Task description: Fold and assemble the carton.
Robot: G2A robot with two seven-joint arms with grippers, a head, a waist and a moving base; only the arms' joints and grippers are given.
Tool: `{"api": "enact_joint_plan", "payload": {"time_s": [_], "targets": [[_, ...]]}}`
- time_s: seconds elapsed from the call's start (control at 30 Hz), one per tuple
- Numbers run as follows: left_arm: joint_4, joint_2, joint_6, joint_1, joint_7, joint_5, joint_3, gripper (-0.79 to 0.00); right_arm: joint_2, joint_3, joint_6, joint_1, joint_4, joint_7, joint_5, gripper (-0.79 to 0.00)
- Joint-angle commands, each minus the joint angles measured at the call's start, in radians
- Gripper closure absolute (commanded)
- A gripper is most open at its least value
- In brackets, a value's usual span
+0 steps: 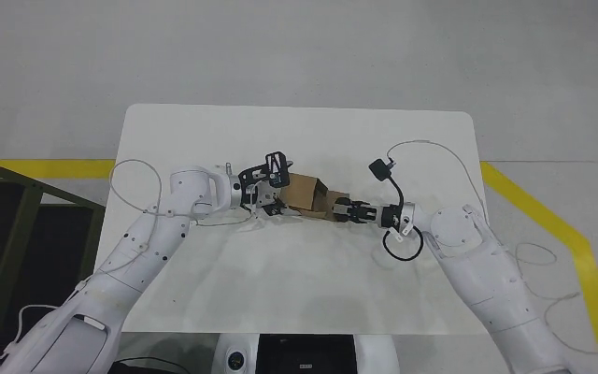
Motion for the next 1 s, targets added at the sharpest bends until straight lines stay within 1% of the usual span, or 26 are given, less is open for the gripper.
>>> {"api": "enact_joint_plan", "payload": {"time_s": [0.0, 0.1, 0.2, 0.3, 0.53, 0.97], "targets": [[-0.002, -0.001, 0.0, 0.002, -0.002, -0.003, -0.001, -0.785, 0.007, 0.013, 0.012, -0.044, -0.044, 0.011, 0.001, 0.0], [-0.005, -0.002, 0.002, 0.005, -0.004, -0.006, -0.003, -0.785, 0.009, 0.011, 0.017, -0.08, -0.073, 0.013, 0.012, 0.0], [-0.008, -0.004, 0.004, 0.008, -0.007, -0.007, -0.006, -0.785, 0.003, -0.016, 0.017, -0.079, -0.068, 0.001, 0.017, 0.0], [-0.013, -0.005, 0.003, 0.01, -0.012, -0.007, -0.007, -0.785, -0.004, -0.041, 0.019, -0.053, -0.043, -0.039, -0.014, 0.0], [-0.02, -0.004, 0.001, 0.019, -0.021, -0.005, -0.017, -0.785, -0.024, -0.087, -0.02, 0.001, 0.021, -0.072, 0.026, 0.0], [-0.023, -0.008, -0.008, 0.028, -0.039, -0.012, -0.025, -0.785, -0.06, -0.164, -0.062, 0.114, 0.129, -0.083, 0.051, 0.0]]}}
